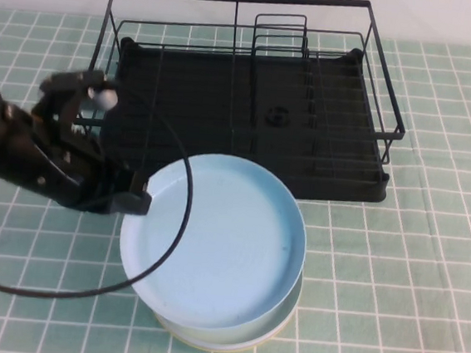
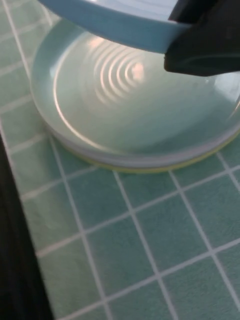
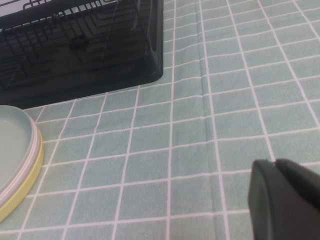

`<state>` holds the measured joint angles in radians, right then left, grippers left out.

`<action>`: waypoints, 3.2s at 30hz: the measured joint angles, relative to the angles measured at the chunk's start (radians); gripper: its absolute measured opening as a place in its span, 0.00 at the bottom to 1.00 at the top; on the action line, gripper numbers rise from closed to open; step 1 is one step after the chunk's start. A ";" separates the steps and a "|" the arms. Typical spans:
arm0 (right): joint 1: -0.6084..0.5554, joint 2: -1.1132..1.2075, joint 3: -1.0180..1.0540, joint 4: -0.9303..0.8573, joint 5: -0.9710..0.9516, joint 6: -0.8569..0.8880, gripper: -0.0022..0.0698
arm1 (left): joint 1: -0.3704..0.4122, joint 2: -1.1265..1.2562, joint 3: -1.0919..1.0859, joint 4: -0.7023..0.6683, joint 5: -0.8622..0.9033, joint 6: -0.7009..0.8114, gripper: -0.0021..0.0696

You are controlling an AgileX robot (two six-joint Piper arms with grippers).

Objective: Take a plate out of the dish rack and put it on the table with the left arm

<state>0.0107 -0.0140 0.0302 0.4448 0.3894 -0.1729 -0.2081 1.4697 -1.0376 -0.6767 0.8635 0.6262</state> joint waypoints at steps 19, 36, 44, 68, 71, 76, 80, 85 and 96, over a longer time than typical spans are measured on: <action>0.000 0.000 0.000 0.000 0.000 0.000 0.00 | 0.000 0.151 0.075 -0.218 -0.165 0.364 0.03; 0.000 0.000 0.000 0.000 0.000 0.000 0.00 | -0.032 0.151 0.075 -0.244 -0.163 0.491 0.47; 0.000 0.000 0.000 0.000 0.000 0.000 0.00 | -0.032 0.055 -0.060 0.015 -0.151 0.381 0.28; 0.000 0.000 0.000 0.000 0.000 0.000 0.00 | -0.032 -0.867 0.498 0.220 -0.234 0.048 0.03; 0.000 0.000 0.000 0.000 0.000 0.000 0.00 | -0.032 -0.877 0.543 0.237 -0.185 0.046 0.03; 0.000 0.000 0.000 0.000 0.000 0.000 0.00 | -0.032 -0.879 0.554 0.336 -0.169 0.040 0.03; 0.000 0.000 0.000 0.000 0.000 0.000 0.00 | -0.032 -0.882 0.581 0.345 -0.217 0.038 0.03; 0.000 0.000 0.000 0.000 0.000 0.000 0.00 | -0.032 -0.963 0.688 0.322 -0.414 -0.096 0.03; 0.000 0.000 0.000 0.014 0.000 0.000 0.00 | 0.021 -1.316 1.056 0.619 -0.864 -0.728 0.03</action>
<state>0.0107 -0.0140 0.0302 0.4587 0.3894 -0.1729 -0.1873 0.1532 0.0184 -0.0572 0.0000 -0.1017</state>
